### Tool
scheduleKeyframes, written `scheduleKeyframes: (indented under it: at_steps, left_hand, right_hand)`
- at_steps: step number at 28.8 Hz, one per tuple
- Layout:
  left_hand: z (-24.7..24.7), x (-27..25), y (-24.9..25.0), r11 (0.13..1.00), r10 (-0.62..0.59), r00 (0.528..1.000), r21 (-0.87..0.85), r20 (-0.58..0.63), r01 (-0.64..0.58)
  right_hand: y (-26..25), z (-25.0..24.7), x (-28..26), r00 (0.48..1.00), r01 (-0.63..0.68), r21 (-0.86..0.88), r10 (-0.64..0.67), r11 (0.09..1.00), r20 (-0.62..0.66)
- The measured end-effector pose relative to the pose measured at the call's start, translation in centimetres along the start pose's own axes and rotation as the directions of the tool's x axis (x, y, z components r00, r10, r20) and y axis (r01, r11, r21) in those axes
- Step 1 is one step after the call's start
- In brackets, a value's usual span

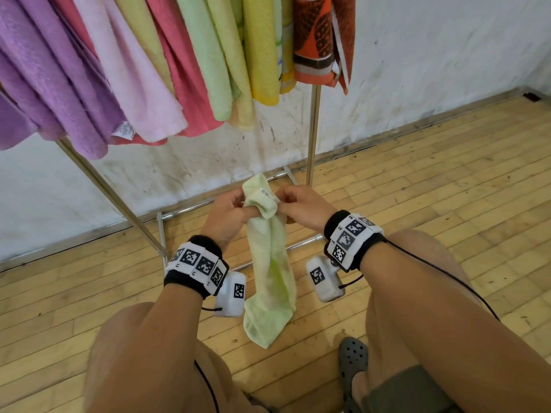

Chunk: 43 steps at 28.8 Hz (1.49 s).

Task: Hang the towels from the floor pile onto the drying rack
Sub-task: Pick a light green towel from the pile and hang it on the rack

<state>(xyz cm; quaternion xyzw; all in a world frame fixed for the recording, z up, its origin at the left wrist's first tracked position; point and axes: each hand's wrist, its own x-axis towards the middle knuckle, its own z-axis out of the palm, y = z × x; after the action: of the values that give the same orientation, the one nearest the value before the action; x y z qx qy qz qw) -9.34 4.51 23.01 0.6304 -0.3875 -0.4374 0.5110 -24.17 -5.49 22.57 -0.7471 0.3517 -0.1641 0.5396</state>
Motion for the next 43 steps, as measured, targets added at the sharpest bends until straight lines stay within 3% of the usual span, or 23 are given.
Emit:
scheduleKeyframes:
  at_steps: [4, 7, 13, 17, 22, 29, 37, 43]
  left_hand:
    - [0.3, 0.0, -0.5, 0.998, -0.048, 0.999, 0.042, 0.008, 0.048]
    - [0.1, 0.2, -0.6, 0.998, -0.056, 0.997, 0.032, -0.055, 0.058]
    - [-0.3, 0.5, -1.1, 0.998, -0.048, 0.992, -0.038, -0.115, 0.043]
    - [-0.2, 0.5, -0.8, 0.994, -0.052, 0.994, -0.098, -0.093, 0.043]
    - [0.3, 0.1, 0.1, 0.980, -0.054, 0.998, -0.192, -0.010, 0.051]
    - [0.3, 0.1, 0.5, 0.972, -0.040, 0.989, -0.235, -0.141, 0.005]
    - [-0.5, 0.3, 0.1, 0.991, -0.007, 0.983, -0.136, -0.184, -0.018]
    - [-0.8, 0.5, -0.1, 0.997, -0.041, 0.973, -0.076, -0.229, 0.025]
  right_hand:
    - [-0.6, 0.1, -0.5, 0.994, 0.096, 0.050, -0.094, 0.994, -0.050]
    - [-0.8, 0.4, -0.7, 0.997, 0.073, 0.114, -0.071, 0.991, -0.014]
    - [-0.7, 0.7, -0.7, 0.996, 0.087, 0.066, -0.089, 0.994, 0.029]
    - [-0.1, 0.8, -0.2, 0.986, 0.146, 0.030, -0.144, 0.989, -0.080]
    - [0.2, 0.5, 0.1, 0.976, 0.132, 0.077, -0.115, 0.988, -0.187]
    - [0.2, 0.1, -0.1, 0.985, 0.144, -0.031, -0.147, 0.989, -0.092]
    - [0.3, -0.4, 0.2, 0.975, 0.054, 0.030, -0.046, 0.998, -0.219]
    - [-0.3, -0.9, -0.2, 0.977, 0.086, -0.014, -0.087, 0.996, -0.195]
